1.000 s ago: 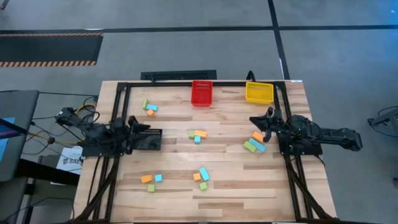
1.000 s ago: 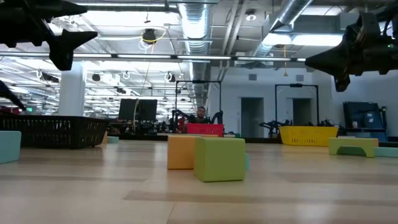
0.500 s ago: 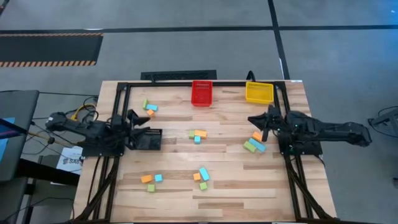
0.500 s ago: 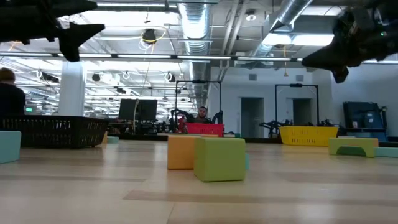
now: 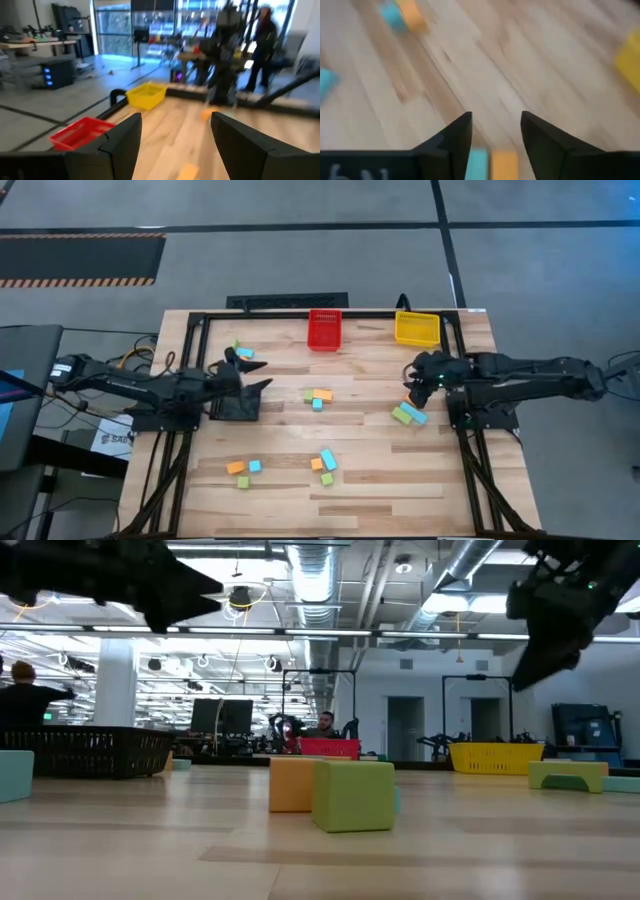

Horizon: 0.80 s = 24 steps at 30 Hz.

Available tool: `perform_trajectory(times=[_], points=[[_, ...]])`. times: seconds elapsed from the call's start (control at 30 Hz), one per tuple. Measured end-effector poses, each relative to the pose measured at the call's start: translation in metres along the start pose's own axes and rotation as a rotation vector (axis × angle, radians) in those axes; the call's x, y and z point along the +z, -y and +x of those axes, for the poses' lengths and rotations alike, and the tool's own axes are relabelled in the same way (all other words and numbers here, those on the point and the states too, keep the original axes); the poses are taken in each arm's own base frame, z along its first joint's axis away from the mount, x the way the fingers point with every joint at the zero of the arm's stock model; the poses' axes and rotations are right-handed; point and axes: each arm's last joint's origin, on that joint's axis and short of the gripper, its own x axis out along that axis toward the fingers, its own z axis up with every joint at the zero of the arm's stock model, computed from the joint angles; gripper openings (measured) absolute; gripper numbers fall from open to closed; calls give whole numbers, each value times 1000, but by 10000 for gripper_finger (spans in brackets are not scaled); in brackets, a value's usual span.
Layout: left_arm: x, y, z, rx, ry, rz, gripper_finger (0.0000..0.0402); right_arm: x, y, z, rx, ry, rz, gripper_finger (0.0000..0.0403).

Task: Sort & place blocks by color
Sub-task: Put the yellow block into the yellow bin

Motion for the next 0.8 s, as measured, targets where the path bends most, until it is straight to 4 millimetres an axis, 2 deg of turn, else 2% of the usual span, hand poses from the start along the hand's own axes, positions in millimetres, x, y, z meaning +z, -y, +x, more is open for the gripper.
perform_trajectory(times=[0.13,0.33,0.57,0.8], points=[[-6,4,17,77,-77,90,227,-6,0,11,-101,-185,35,226],[-13,9,29,101,-139,126,227,-8,-4,31,-174,-318,60,240],[-14,9,31,102,-145,109,227,-13,-9,56,-223,-474,27,240],[-15,9,30,102,-151,111,227,-17,-11,71,-235,-568,9,240]])
